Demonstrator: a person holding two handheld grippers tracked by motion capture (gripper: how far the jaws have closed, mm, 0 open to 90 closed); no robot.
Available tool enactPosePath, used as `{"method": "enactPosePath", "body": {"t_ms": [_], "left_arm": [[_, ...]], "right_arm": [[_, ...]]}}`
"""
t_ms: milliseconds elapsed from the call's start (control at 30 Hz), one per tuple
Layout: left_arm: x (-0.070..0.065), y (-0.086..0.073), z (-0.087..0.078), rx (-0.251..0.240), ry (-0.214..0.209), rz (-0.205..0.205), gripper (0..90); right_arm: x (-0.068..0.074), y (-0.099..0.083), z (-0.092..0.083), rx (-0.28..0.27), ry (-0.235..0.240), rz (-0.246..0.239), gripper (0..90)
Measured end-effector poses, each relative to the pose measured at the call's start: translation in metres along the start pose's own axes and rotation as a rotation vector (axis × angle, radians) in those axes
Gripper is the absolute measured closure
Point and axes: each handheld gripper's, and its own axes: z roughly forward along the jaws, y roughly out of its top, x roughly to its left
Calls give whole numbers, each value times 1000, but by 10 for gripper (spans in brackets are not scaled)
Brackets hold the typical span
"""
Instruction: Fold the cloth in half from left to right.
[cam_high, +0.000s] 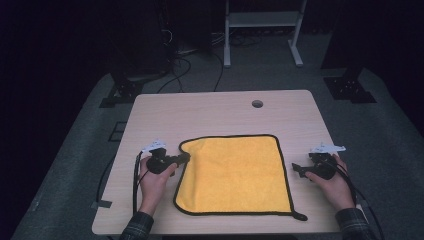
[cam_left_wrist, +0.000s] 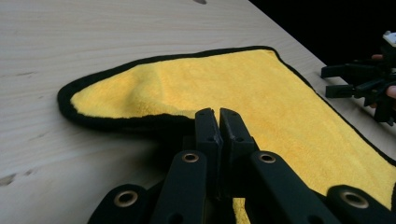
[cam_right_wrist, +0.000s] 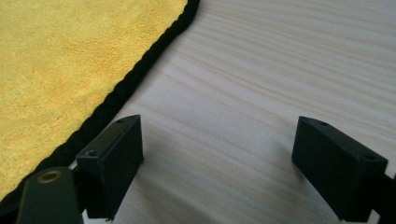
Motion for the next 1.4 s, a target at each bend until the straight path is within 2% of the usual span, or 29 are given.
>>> {"method": "enactPosePath", "body": {"t_ms": [67, 233, 400, 733, 1400], "left_arm": [[-2, 1, 4, 0, -29, -1, 868], [-10, 6, 15, 9, -52, 35, 868], [-18, 11, 27, 9, -81, 40, 868], [-34, 21, 50, 28, -128, 75, 868], [-65, 31, 97, 57, -228, 106, 867]], "right_arm": [[0, 0, 0, 1, -2, 2, 155], [0, 0, 0, 0, -3, 2, 155], [0, 0, 0, 0, -4, 2, 155], [1, 0, 0, 2, -3, 4, 155], [1, 0, 0, 2, -3, 4, 151]]}}
